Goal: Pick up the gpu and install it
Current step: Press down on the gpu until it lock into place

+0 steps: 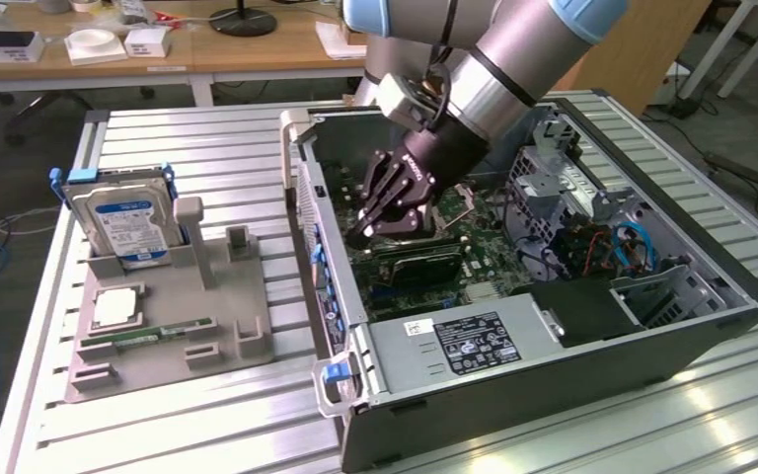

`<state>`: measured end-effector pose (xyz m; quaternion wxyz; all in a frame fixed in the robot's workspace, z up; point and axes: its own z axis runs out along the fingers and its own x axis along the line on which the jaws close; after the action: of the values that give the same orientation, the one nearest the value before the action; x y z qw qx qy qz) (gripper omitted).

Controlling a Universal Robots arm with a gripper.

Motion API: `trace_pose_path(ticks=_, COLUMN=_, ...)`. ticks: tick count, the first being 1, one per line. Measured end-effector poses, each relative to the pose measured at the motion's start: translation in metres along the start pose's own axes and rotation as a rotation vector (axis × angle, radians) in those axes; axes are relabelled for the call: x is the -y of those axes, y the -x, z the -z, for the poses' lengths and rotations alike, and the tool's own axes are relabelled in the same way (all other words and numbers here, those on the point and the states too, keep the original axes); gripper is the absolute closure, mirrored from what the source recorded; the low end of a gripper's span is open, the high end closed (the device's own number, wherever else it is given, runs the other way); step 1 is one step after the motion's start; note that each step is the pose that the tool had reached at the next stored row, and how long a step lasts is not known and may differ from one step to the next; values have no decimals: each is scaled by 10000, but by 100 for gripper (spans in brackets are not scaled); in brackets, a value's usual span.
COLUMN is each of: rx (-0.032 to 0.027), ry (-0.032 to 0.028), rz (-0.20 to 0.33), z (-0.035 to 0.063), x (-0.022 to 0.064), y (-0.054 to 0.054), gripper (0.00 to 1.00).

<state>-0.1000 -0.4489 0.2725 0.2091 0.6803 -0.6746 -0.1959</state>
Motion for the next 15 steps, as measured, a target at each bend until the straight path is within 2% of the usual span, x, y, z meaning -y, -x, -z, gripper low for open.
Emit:
trace_pose_path(ticks=8, rx=-25, ry=153, rz=-14, z=-62, x=18, y=1, gripper=90)
trace_pose_path(ticks=15, rx=-29, ry=201, rz=-16, z=-101, x=43, y=2, gripper=90)
